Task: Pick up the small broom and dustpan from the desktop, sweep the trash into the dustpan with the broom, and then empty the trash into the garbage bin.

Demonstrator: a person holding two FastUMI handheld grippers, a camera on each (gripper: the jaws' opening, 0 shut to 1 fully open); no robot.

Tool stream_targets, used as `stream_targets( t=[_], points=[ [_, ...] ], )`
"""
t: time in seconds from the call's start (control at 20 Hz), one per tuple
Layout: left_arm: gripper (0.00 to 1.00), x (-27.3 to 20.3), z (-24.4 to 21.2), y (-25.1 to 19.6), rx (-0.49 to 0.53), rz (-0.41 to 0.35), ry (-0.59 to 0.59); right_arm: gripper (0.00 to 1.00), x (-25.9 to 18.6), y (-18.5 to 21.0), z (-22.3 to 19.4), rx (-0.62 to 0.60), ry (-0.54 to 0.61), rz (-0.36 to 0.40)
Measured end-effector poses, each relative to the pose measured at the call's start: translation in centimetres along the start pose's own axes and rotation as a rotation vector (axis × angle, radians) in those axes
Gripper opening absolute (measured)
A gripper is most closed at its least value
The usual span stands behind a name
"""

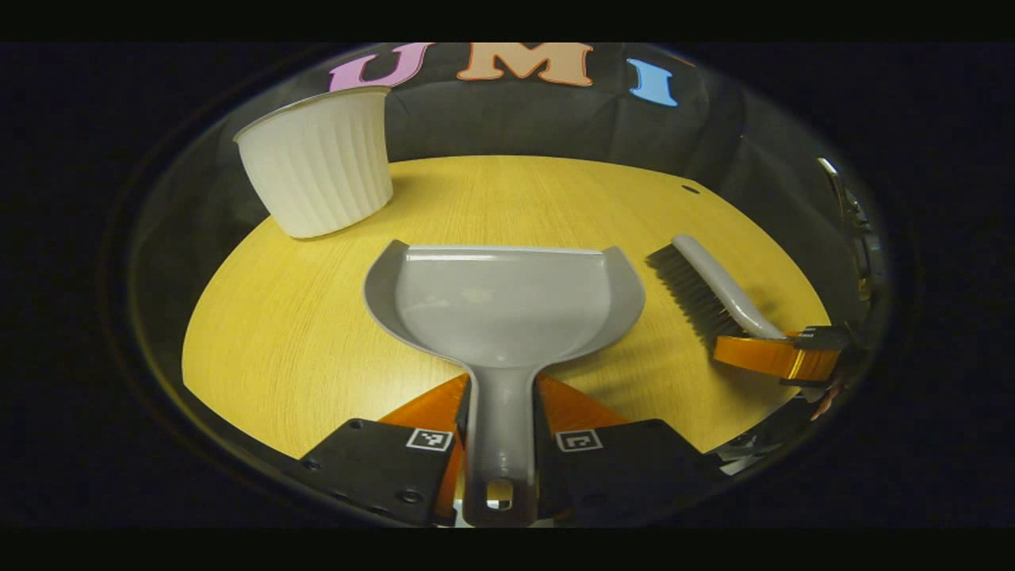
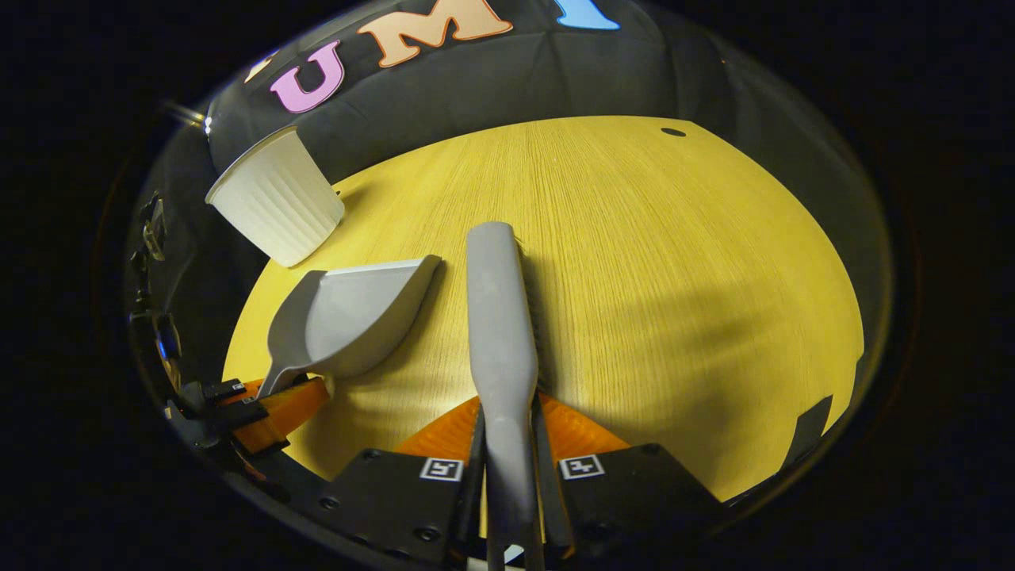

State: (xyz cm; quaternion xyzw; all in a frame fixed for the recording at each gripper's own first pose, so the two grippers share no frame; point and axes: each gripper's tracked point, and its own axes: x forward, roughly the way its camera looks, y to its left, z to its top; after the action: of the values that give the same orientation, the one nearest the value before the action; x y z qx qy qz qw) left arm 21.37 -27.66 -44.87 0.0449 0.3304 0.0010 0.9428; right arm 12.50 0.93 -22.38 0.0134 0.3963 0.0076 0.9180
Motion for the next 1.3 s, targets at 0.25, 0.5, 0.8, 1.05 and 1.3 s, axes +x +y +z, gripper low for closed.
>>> stream_targets(
  t=[0.25,0.5,0.8,1.05,1.3],
  points=[
    [0.51,-1.8,0.4,-0.6,-0.02,-0.022,-0.028,0.53,-0.2,0.1,-0.3,0.057,0.007,0.044],
    [0.73,-3.6,1.5,-0.9,0.032,-0.029,-0.104,0.86,-2.0,1.0,-0.3,0.074,-0.001,0.101],
    [0.77,-15.1,9.9,-1.0,0.073,-0.016,-0.462,0.87,-11.1,4.5,5.8,0.13,-0.286,0.268],
    [0.91,-24.0,20.9,-0.2,0.012,0.01,-0.818,0.92,-21.8,5.9,14.4,0.093,-0.691,0.279],
    [0.91,-28.9,23.2,0.0,0.037,0.037,-0.96,0.92,-31.1,3.9,14.6,0.035,-0.933,0.216]
  ],
)
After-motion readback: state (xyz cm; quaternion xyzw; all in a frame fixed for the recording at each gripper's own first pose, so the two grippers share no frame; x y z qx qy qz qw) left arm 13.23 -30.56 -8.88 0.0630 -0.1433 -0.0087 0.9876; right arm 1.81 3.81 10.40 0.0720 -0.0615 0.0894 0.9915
